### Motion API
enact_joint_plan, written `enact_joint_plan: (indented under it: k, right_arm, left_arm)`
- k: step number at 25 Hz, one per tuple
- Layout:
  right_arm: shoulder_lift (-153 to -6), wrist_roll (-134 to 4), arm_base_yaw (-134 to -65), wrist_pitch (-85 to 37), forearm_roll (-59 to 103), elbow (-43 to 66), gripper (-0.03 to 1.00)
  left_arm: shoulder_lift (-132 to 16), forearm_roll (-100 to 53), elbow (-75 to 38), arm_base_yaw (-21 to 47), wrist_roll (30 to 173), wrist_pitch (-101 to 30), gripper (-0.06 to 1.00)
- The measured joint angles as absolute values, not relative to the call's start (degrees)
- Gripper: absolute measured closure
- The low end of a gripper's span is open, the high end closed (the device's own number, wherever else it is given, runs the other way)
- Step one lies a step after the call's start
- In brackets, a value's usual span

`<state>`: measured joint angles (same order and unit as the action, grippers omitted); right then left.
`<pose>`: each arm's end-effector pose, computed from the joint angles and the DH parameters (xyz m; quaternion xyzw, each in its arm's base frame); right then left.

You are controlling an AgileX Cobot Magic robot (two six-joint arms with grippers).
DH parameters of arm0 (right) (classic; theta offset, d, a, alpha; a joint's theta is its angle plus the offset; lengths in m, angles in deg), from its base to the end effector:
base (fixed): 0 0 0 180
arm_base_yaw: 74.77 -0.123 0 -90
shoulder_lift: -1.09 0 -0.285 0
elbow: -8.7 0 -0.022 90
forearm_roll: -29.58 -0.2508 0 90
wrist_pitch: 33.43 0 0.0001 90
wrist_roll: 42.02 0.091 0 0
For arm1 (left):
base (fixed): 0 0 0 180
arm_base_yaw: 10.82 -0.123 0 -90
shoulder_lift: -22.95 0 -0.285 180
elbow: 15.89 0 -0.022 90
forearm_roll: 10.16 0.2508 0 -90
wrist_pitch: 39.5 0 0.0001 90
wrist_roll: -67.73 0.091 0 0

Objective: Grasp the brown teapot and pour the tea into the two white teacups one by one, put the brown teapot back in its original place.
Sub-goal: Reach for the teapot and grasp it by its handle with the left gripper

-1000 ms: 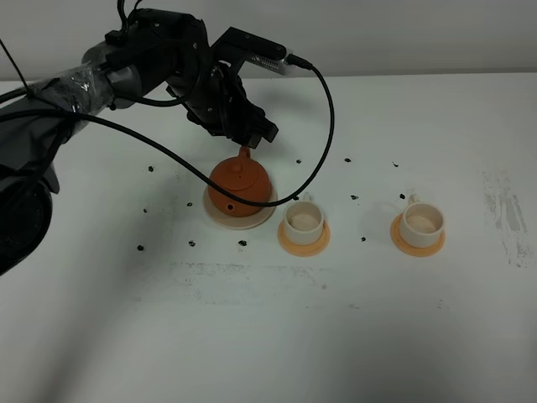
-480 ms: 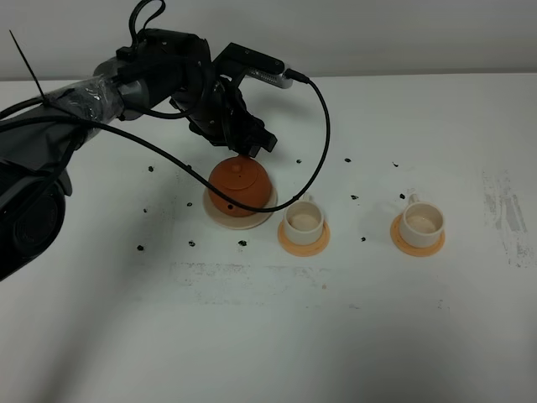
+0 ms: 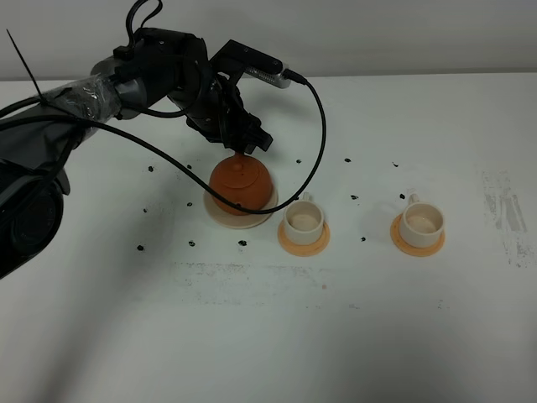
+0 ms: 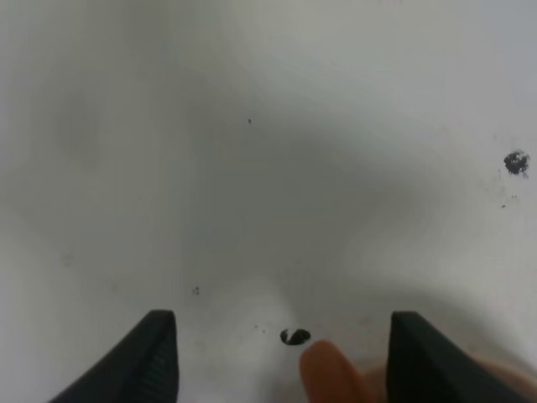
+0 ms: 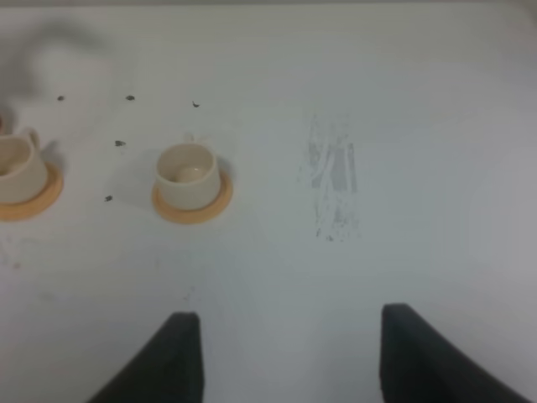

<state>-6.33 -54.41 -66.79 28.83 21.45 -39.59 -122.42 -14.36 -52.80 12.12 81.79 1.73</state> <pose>-0.0063 0.0124 0.2772 -0.0369 0.8541 -0.0212 0.5184 0.4820 -0.2088 0.1480 0.2868 0.9212 -0.0506 0.2581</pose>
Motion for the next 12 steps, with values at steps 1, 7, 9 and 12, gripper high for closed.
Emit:
enact_joint_plan:
  k: [1,7,9,12]
  right_arm:
    - [-6.33,-54.41,-66.79,28.83,21.45,-39.59,0.48]
    - [-6.33,-54.41,-66.79,28.83,21.45,-39.59,0.48]
    - [-6.33,-54.41,-66.79,28.83,21.45,-39.59,0.48]
    - [-6.33,-54.41,-66.79,28.83,21.45,-39.59,0.48]
  left_arm:
    - [-122.3,-14.23,-52.8,12.12,82.17,1.73,0.39]
    - [-121.39,-12.55,-52.85,12.12,83.34,2.42,0.39]
    - [-121.28,-12.03,-52.85,12.12,83.34,2.88,0.39]
    - [-121.01,-11.32,-52.85,12.07,83.55,3.96,0.39]
